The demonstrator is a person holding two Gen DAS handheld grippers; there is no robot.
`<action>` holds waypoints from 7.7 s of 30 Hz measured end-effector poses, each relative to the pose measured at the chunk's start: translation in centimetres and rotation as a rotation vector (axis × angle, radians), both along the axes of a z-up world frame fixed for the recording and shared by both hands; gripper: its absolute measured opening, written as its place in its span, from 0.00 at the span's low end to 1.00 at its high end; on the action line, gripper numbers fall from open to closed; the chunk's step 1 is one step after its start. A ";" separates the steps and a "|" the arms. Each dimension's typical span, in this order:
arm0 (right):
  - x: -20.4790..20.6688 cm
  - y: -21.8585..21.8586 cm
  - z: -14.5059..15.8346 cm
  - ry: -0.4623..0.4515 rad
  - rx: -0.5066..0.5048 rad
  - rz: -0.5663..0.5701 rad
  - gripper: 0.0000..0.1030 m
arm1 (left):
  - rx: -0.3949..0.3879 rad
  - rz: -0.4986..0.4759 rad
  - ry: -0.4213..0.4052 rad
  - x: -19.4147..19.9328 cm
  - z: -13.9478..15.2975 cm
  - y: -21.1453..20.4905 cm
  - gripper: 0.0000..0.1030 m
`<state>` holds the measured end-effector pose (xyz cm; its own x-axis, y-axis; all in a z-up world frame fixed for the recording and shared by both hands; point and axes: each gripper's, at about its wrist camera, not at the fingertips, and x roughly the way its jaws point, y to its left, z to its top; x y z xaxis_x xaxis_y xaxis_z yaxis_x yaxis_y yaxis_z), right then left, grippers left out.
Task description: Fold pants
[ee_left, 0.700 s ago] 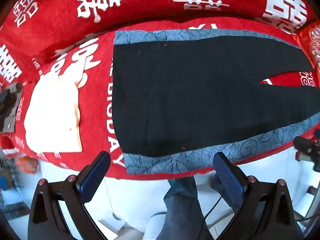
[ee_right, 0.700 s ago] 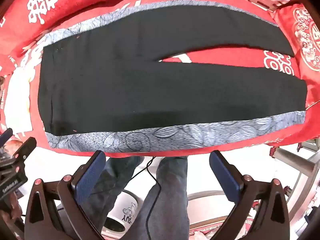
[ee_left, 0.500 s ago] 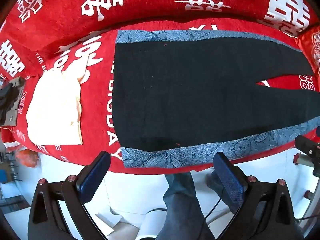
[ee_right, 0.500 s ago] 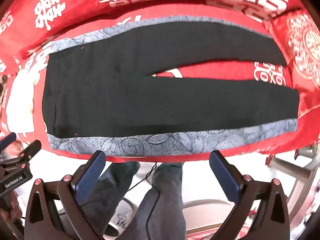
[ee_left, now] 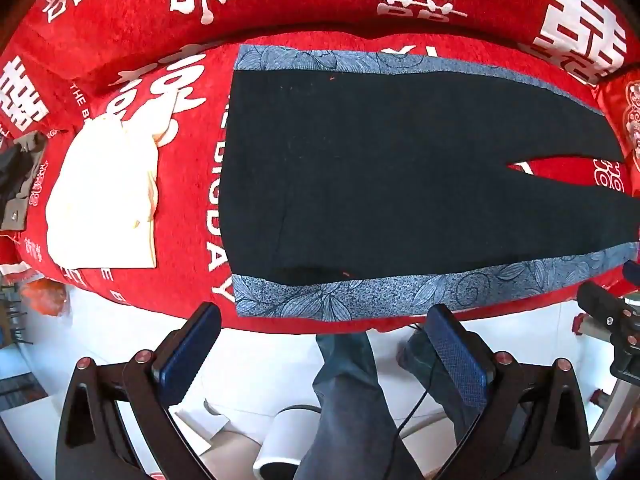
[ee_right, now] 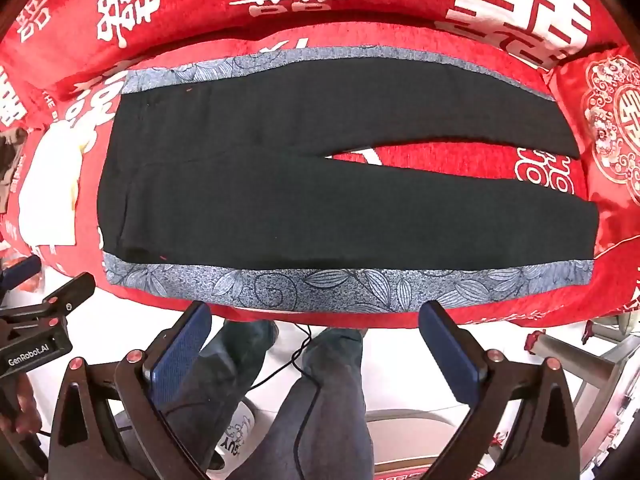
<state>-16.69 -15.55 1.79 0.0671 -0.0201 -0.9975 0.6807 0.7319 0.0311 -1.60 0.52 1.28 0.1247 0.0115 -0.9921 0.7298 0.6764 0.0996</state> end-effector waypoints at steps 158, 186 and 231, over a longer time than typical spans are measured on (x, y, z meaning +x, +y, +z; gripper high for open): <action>15.3 -24.6 -15.9 -0.414 0.651 -0.079 0.11 | -0.397 0.298 0.114 21.6 -13.0 -13.1 0.20; 23.8 -21.1 -14.0 -0.310 0.320 0.251 0.46 | -0.111 0.329 -0.147 19.1 -13.2 -13.8 0.79; -31.8 -17.6 -12.2 -0.299 0.260 -0.635 0.71 | -0.235 -0.376 0.289 -13.2 -10.6 -26.5 0.79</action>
